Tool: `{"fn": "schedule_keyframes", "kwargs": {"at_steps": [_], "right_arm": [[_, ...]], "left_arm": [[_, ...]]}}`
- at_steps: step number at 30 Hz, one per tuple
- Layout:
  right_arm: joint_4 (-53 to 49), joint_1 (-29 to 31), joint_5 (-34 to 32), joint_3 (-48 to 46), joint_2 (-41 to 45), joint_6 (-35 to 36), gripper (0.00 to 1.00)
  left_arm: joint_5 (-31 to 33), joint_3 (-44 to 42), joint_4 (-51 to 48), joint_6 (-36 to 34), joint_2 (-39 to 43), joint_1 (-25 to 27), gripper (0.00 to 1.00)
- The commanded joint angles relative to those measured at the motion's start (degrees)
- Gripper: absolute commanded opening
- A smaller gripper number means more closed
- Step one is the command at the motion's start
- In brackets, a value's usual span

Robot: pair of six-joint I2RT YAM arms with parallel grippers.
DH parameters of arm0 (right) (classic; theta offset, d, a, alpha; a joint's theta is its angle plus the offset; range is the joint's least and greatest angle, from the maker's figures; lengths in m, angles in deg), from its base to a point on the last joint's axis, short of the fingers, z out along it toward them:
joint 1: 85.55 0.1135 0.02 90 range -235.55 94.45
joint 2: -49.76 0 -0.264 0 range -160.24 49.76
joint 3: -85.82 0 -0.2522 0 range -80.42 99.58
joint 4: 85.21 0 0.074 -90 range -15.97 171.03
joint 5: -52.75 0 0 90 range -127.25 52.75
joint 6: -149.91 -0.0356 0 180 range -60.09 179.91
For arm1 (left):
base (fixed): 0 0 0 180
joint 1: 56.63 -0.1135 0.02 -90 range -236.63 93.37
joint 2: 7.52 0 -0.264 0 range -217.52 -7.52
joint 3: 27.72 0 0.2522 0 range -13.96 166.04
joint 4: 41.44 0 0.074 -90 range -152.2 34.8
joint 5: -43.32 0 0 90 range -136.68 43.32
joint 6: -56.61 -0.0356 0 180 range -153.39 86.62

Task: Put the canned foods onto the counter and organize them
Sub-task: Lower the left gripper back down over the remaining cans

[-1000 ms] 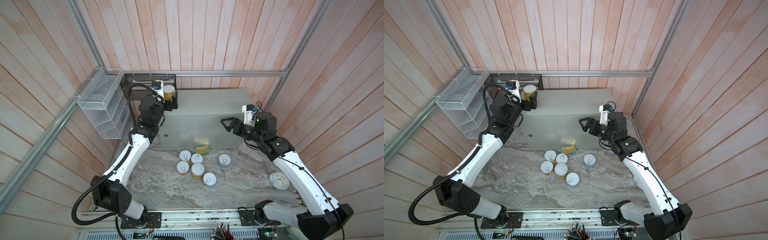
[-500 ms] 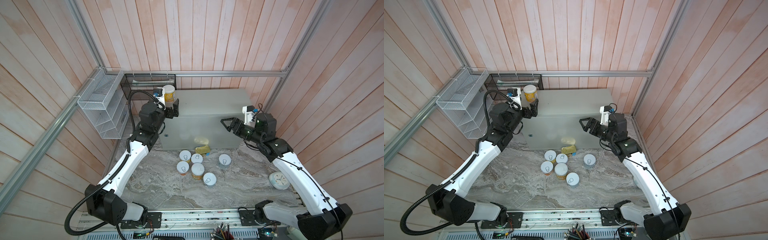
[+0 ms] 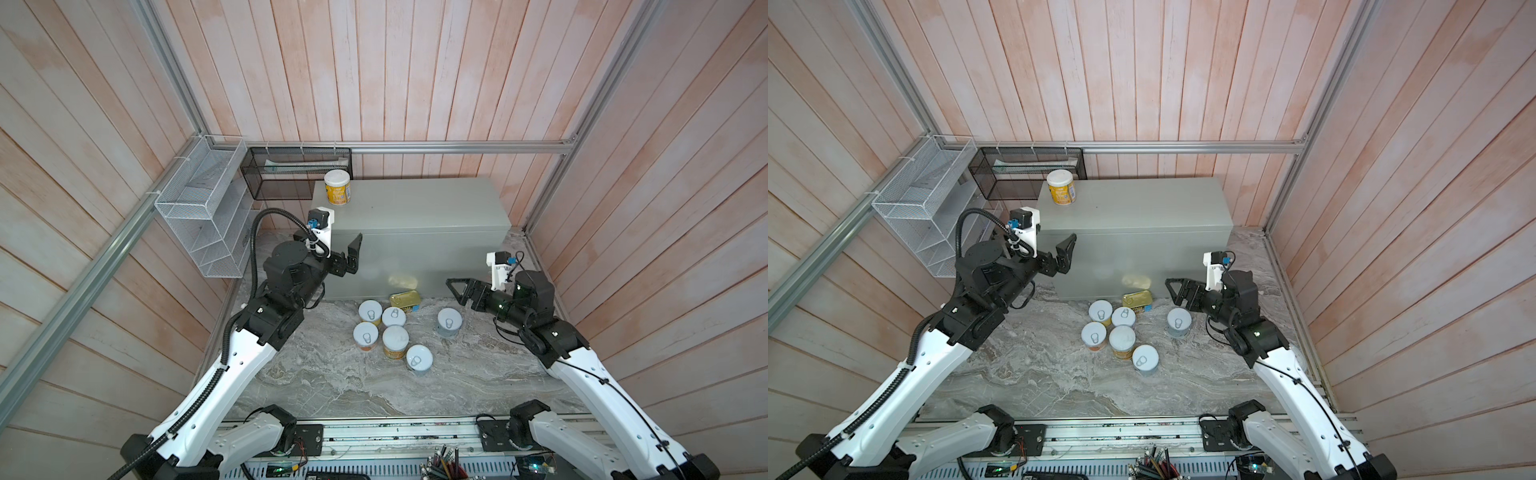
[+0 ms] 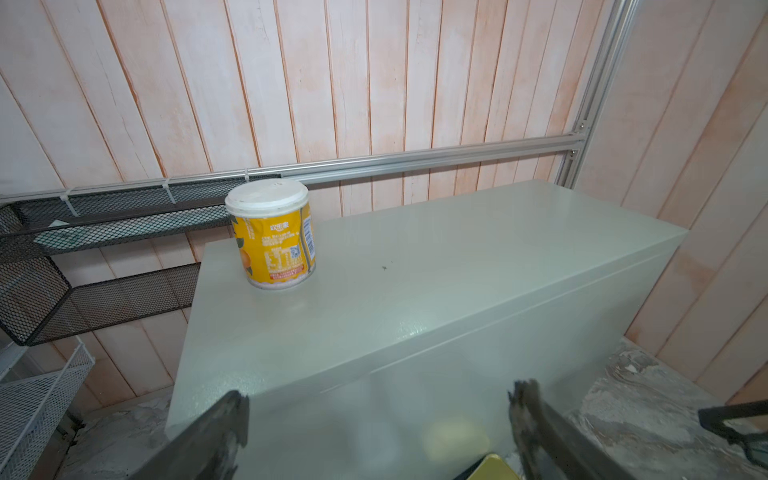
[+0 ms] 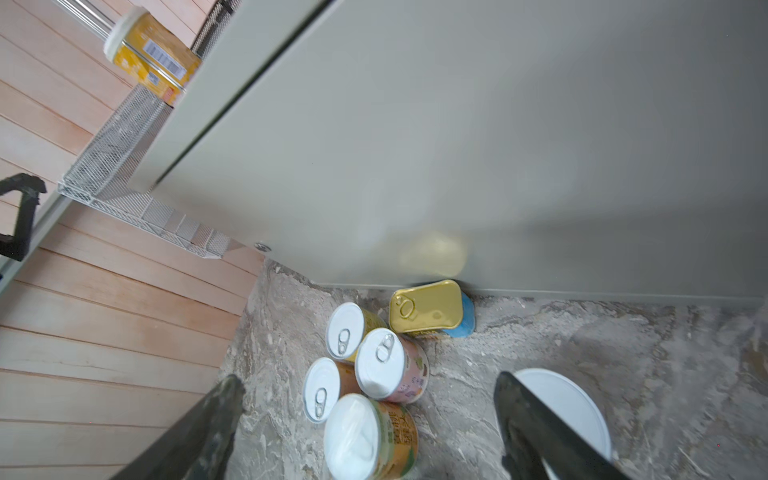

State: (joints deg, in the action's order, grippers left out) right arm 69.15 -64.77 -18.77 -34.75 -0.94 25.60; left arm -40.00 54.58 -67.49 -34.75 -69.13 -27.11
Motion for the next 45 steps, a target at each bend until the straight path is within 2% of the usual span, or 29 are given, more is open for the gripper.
{"fn": "schedule_keyframes", "kwargs": {"at_steps": [1,5,10,17,21,29,45], "right_arm": [[2.4,-0.13,-1.17,-3.58,2.78,4.46,0.94],[4.28,-0.13,1.83,-7.33,5.06,6.93,0.94],[6.72,-0.12,5.9,-10.43,7.78,8.76,0.94],[7.0,-0.12,9.9,-12.71,10.68,11.12,0.94],[6.63,-0.11,9.38,-14.12,11.66,11.19,0.94],[7.61,-0.11,9.29,-16.05,12.07,10.86,0.94],[7.56,0.58,7.82,-16.42,10.36,11.13,0.94]], "left_arm": [[2.49,-2.04,-11.65,-0.67,-1.29,3.27,1.0],[7.53,-6.53,-13.14,1.43,-1.41,11.81,1.0],[1.15,-11.6,-11.12,8.4,-2.83,16.31,1.0],[-6.81,-16.18,-5.52,16.02,-7.01,16.89,1.0],[-9.72,-17.29,-4.85,17.91,-10.05,16.98,1.0],[-10.18,-19.16,-6.87,23.12,-14.69,17.63,1.0],[-6.74,-18.1,-3.71,23.45,-21.12,20.49,1.0]]}}
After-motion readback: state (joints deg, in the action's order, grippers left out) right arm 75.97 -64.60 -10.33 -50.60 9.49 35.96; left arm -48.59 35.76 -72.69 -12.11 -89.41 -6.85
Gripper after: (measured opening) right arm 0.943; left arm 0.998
